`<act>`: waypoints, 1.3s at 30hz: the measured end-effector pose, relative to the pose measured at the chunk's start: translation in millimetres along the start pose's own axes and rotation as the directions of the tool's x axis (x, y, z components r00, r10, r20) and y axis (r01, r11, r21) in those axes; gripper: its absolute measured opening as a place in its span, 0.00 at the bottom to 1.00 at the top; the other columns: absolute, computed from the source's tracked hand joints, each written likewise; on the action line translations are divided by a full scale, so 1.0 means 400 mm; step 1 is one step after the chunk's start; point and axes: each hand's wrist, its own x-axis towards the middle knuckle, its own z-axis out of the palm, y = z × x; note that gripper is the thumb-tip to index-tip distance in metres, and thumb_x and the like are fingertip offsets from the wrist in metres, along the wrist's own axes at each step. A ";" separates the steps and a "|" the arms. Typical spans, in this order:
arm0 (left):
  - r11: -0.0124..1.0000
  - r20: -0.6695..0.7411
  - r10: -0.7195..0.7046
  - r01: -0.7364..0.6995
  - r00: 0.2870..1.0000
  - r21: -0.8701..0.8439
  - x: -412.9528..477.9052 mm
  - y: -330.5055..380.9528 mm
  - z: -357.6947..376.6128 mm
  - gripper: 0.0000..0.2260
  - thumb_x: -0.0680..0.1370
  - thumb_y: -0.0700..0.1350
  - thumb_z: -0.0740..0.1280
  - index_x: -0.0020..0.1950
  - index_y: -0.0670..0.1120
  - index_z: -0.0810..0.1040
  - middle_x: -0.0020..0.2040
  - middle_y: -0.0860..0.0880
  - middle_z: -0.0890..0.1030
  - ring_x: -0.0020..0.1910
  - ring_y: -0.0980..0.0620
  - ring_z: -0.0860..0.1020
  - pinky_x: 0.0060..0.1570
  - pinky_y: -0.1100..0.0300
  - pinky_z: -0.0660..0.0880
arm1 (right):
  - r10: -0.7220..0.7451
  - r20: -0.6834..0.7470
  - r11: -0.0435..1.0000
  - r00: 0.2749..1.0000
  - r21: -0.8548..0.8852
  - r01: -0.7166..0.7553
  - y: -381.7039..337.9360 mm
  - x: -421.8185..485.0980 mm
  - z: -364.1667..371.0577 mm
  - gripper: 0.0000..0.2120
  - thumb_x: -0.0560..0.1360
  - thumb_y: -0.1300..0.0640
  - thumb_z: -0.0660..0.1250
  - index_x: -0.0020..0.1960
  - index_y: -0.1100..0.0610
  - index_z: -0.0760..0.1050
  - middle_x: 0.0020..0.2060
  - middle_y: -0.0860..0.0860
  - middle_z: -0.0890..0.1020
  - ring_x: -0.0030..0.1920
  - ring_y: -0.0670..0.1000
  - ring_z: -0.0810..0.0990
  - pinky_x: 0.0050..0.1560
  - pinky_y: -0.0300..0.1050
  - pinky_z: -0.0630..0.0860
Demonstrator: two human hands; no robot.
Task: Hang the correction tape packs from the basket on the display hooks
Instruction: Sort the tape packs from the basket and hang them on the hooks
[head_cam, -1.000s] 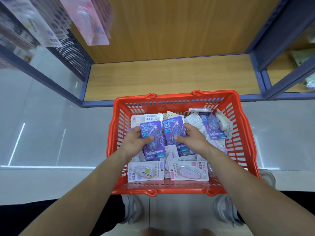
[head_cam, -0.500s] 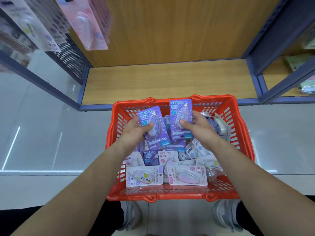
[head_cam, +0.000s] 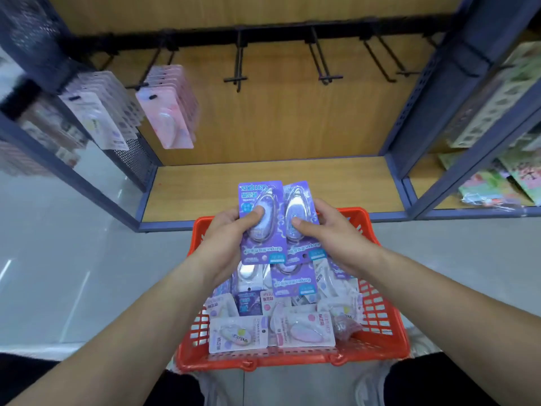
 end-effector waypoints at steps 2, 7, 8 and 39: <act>1.000 0.024 0.018 -0.019 1.000 0.018 -0.047 0.018 0.019 0.15 0.81 0.43 0.67 0.63 0.35 0.79 0.57 0.37 0.85 0.53 0.40 0.85 0.54 0.45 0.82 | -0.051 0.023 0.999 0.998 -0.009 0.051 -0.041 -0.052 0.010 0.13 0.81 0.61 0.67 0.66 0.55 0.75 0.57 0.55 0.86 0.58 0.59 0.85 0.62 0.62 0.79; 0.999 0.018 0.036 -0.036 0.999 -0.017 -0.121 0.026 0.072 0.18 0.80 0.44 0.68 0.65 0.35 0.76 0.59 0.35 0.83 0.57 0.36 0.83 0.60 0.39 0.79 | -0.104 0.053 0.990 0.993 -0.089 0.108 -0.080 -0.142 0.035 0.14 0.82 0.56 0.67 0.67 0.52 0.75 0.57 0.50 0.86 0.57 0.52 0.85 0.61 0.54 0.80; 0.999 -0.014 0.039 -0.039 0.999 -0.020 -0.125 0.022 0.085 0.18 0.80 0.43 0.68 0.65 0.34 0.75 0.58 0.34 0.83 0.55 0.36 0.83 0.60 0.37 0.79 | -0.092 0.049 0.990 0.995 -0.103 0.097 -0.076 -0.149 0.043 0.15 0.82 0.54 0.67 0.68 0.51 0.75 0.58 0.49 0.86 0.58 0.51 0.85 0.62 0.56 0.79; 1.000 -0.205 -0.010 0.004 0.979 -0.029 0.006 0.029 0.011 0.17 0.77 0.39 0.73 0.63 0.34 0.78 0.57 0.36 0.84 0.48 0.41 0.85 0.50 0.47 0.82 | 0.094 0.132 0.982 0.987 0.150 -0.113 -0.020 -0.044 -0.022 0.33 0.60 0.67 0.78 0.64 0.59 0.75 0.51 0.60 0.87 0.47 0.58 0.87 0.48 0.55 0.85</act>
